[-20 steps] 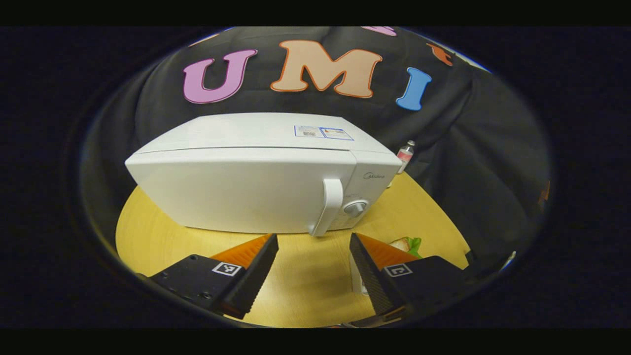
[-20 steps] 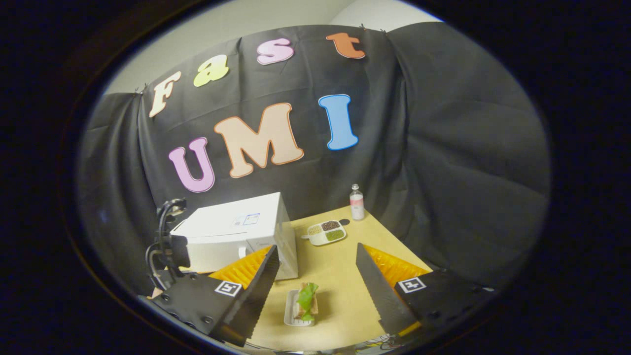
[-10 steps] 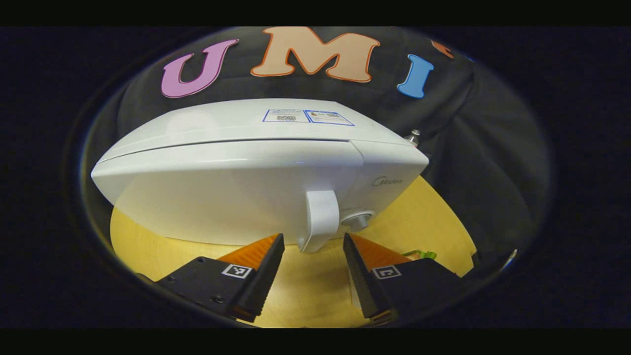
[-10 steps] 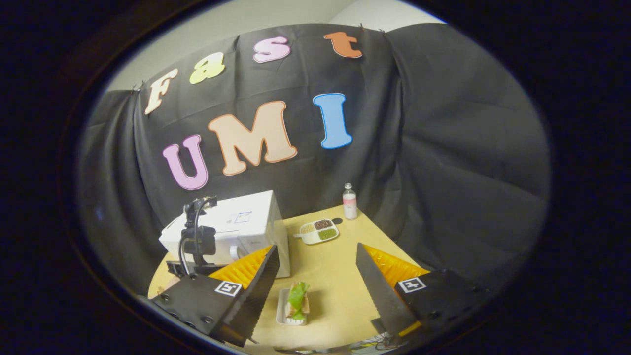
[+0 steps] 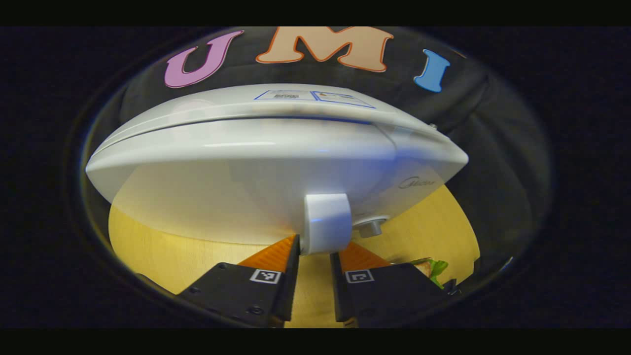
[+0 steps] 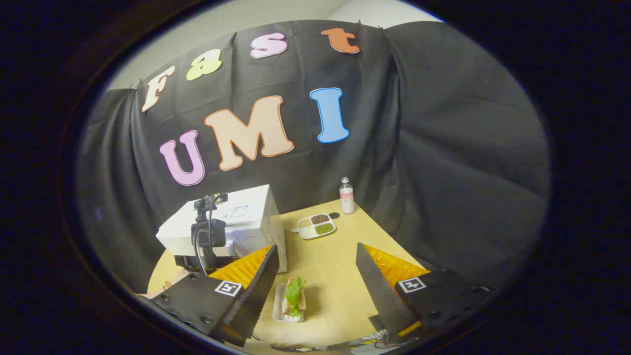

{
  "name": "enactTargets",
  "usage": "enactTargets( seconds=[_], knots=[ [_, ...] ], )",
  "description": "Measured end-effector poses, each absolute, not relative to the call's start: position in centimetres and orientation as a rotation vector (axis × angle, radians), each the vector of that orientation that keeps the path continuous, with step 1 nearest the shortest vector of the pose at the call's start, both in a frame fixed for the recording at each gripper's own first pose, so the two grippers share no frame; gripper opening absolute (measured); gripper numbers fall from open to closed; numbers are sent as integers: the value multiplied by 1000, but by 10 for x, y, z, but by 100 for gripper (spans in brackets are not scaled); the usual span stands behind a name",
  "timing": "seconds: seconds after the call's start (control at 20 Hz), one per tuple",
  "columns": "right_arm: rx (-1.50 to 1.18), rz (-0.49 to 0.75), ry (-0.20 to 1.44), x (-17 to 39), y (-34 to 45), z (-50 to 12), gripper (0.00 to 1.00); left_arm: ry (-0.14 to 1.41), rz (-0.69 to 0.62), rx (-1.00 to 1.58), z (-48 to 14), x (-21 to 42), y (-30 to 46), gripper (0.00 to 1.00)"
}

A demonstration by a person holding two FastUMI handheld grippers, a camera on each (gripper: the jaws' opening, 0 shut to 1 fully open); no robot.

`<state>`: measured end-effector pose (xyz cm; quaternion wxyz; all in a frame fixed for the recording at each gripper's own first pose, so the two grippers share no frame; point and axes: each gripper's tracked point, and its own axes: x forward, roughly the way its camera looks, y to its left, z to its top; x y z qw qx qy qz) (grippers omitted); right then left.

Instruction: Open the microwave oven with the left hand, put the food in, and close the microwave oven.

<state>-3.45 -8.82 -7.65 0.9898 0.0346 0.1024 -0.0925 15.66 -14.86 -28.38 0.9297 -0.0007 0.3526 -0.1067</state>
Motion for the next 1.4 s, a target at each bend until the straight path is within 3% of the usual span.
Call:
enactTargets(
  seconds=[0.15, 0.2, 0.35, 0.65, 0.8, 0.85, 1.35, 1.4],
  knots=[
    [75, -185, 220, -37, -89, -81, 92, 738, -222, 60, -285, 155, -149, 27],
    [80, -185, 223, -38, -89, -82, 99, 739, -218, 76, -286, 155, -149, 24],
    [95, -183, 224, -41, -89, -83, 99, 732, -213, 78, -286, 154, -148, 23],
    [94, -154, 249, -42, -95, -89, 99, 669, -202, 62, -283, 152, -147, 6],
    [82, -130, 260, -42, -99, -90, 99, 652, -176, 51, -283, 152, -146, 6],
    [78, -123, 265, -42, -101, -91, 92, 649, -165, 46, -284, 151, -146, 7],
    [49, -35, 284, -37, -123, -98, 92, 598, -40, -40, -284, 135, -140, 2],
    [38, -30, 296, -35, -125, -103, 99, 578, -34, -50, -284, 122, -136, 2]
  ],
)
